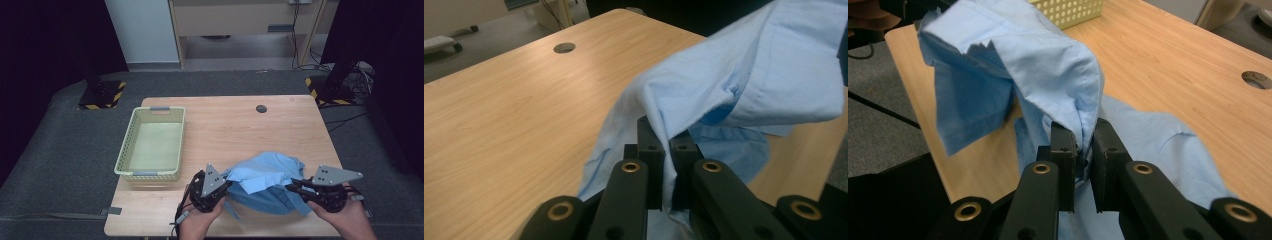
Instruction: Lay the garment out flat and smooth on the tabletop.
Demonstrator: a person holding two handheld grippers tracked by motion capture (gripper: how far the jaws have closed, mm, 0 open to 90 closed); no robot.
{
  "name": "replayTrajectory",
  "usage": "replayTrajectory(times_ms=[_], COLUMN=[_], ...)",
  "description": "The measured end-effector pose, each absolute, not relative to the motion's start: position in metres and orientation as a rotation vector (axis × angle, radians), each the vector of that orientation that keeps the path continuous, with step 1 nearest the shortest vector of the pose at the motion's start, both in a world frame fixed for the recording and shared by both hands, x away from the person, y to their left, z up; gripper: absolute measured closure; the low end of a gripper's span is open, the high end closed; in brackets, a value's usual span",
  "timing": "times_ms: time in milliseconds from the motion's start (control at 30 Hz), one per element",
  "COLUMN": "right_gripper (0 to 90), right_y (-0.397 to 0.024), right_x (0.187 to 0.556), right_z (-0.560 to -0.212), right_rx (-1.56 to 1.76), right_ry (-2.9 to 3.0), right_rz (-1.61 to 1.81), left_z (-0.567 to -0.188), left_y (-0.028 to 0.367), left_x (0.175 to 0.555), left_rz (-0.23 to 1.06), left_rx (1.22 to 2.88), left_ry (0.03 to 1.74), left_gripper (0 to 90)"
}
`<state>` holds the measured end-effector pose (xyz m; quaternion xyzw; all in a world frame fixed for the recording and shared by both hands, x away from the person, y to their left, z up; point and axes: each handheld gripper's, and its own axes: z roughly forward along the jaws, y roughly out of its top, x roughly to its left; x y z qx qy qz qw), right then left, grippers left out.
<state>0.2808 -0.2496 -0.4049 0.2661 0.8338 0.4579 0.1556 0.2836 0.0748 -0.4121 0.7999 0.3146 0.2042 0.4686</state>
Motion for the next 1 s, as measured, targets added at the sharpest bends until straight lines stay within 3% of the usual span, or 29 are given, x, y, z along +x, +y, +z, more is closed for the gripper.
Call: replayTrajectory(times_ms=[367,667,1000], right_gripper=[81.7,81.7,81.7], right_y=[-0.251,-0.253,-0.247], right_x=[0.348,0.409,0.439], right_z=[-0.410,-0.455,-0.491], right_rx=[0.847,0.990,1.042], right_ry=[2.412,2.468,2.533], right_rz=[1.256,1.152,1.007], left_z=[-0.416,-0.473,-0.516], left_y=[0.065,0.045,0.040], left_x=[0.361,0.411,0.428], left_rz=[0.436,0.368,0.327], left_rx=[1.994,2.099,2.200], left_ry=[0.895,1.035,1.100], left_gripper=[87.7,87.7,87.7])
